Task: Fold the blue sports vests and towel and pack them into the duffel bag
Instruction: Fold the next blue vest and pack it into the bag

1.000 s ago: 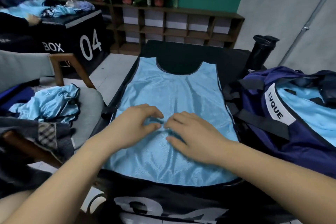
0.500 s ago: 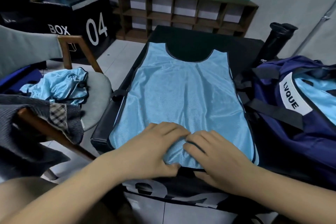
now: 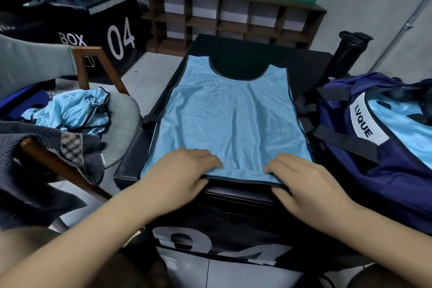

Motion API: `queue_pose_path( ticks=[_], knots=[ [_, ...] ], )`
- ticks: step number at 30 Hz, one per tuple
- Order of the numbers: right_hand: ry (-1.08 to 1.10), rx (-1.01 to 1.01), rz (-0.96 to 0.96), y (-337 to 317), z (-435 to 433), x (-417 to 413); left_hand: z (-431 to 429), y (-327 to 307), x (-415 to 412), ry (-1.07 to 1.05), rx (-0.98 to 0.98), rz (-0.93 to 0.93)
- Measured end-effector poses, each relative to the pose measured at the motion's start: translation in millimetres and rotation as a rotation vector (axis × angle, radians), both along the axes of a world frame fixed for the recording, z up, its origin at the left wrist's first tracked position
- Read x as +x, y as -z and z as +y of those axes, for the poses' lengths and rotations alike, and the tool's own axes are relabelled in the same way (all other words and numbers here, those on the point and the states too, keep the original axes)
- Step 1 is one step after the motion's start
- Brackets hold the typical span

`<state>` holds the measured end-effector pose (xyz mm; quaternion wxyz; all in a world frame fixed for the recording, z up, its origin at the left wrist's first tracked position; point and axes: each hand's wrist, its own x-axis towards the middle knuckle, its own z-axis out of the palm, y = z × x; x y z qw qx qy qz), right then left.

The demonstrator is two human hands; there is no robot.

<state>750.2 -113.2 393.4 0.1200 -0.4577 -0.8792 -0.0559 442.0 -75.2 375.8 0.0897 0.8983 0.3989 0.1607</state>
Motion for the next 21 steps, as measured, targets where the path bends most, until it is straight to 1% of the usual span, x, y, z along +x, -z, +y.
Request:
queue_pose_path(
  ticks=[4, 10, 13, 17, 21],
  knots=[
    [0.094, 0.000, 0.024, -6, -2, 21, 9, -18, -22, -0.110, 0.018, -0.012],
    [0.222, -0.003, 0.162, -16, -3, 50, 19, -43, -49, -0.283, 0.004, -0.160],
    [0.282, -0.001, 0.278, -26, -1, 59, 25, -48, -60, -0.382, 0.005, -0.221],
    [0.392, -0.036, 0.464, -37, 0, 64, 33, -54, -77, -0.458, -0.029, -0.325],
    [0.418, -0.187, 0.711, -36, 8, 72, 37, -60, -83, -0.498, -0.073, -0.462]
  ],
)
